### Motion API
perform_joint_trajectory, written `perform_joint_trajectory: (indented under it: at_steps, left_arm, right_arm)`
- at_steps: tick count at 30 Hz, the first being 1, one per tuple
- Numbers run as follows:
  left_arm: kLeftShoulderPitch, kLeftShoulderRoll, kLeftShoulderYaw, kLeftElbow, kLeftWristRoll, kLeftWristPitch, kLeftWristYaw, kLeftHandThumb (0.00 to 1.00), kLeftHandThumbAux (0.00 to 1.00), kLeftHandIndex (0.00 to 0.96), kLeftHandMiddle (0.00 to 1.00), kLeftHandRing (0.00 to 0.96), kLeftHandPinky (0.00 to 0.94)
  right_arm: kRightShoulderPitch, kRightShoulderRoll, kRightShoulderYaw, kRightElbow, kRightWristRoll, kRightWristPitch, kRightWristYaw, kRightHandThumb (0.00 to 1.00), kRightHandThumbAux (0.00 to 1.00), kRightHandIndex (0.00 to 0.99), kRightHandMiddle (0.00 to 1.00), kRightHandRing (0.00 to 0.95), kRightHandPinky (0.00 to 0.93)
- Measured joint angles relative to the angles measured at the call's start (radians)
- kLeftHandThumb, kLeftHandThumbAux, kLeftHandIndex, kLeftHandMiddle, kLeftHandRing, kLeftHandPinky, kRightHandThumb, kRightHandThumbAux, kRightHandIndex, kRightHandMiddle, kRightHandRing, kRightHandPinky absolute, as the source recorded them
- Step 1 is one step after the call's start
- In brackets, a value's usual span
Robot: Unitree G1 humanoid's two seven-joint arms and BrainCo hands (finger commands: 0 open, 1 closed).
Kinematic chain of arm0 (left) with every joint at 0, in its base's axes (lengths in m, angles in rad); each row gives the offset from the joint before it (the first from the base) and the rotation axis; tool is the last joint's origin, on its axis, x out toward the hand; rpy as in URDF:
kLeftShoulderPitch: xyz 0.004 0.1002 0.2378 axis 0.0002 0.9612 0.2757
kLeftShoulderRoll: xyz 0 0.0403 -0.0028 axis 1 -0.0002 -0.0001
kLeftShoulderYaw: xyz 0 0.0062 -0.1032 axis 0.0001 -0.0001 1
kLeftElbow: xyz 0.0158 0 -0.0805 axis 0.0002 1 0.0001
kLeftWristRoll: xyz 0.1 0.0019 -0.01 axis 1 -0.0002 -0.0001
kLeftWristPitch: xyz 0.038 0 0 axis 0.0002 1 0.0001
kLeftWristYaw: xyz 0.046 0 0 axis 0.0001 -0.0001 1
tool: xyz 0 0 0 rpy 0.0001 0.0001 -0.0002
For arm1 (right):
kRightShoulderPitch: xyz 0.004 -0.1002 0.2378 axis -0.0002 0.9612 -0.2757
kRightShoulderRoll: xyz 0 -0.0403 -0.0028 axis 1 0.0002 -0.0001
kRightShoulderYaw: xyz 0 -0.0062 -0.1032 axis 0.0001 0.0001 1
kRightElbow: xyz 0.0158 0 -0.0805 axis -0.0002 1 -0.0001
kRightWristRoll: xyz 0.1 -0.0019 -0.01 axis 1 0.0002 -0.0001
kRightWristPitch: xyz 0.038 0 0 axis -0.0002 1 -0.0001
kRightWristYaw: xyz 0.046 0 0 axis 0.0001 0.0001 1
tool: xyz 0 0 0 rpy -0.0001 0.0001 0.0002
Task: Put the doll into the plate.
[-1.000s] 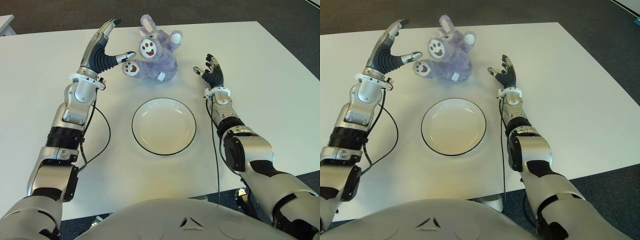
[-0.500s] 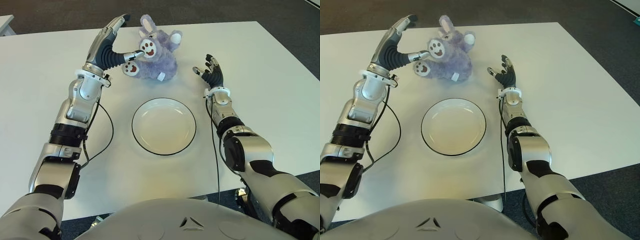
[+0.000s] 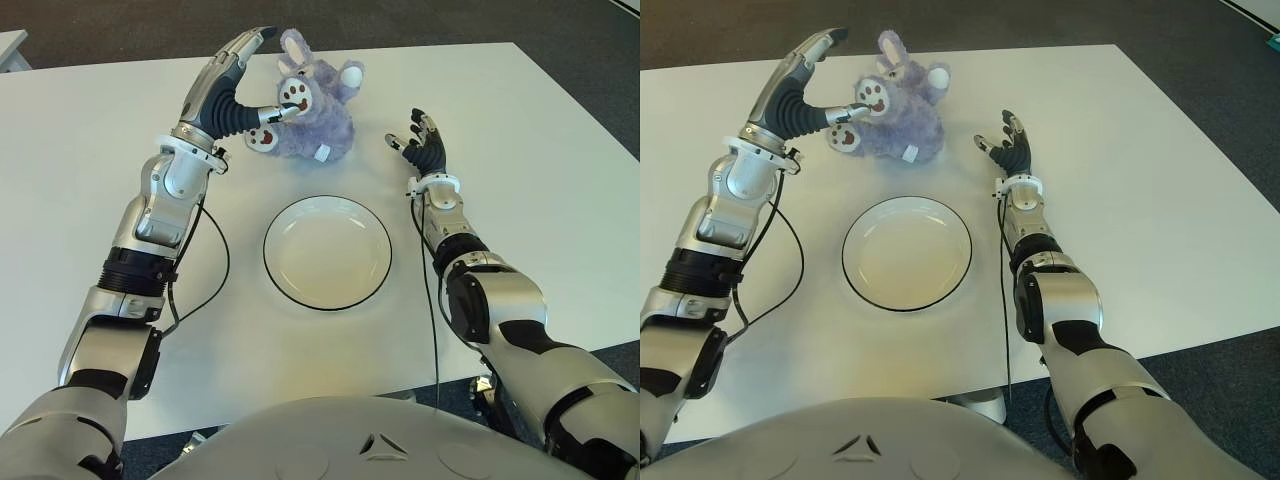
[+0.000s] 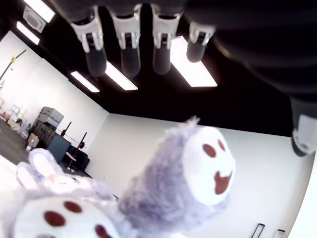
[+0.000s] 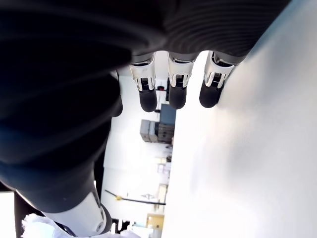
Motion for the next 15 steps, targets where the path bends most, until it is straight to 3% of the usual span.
perform_joint_trajectory:
  at_steps: [15]
  left_arm:
    - [0.034,-0.039,-0.018,-0.070,-0.008,0.025,-0.029,0.093,0.476,0.000,0.063,0.065,0.042]
  right_arm:
    - [0.000,0.000,0.000,0.000,0.000,0.000,0.000,0.329,0.820,0.091,0.029,0.003,0.038]
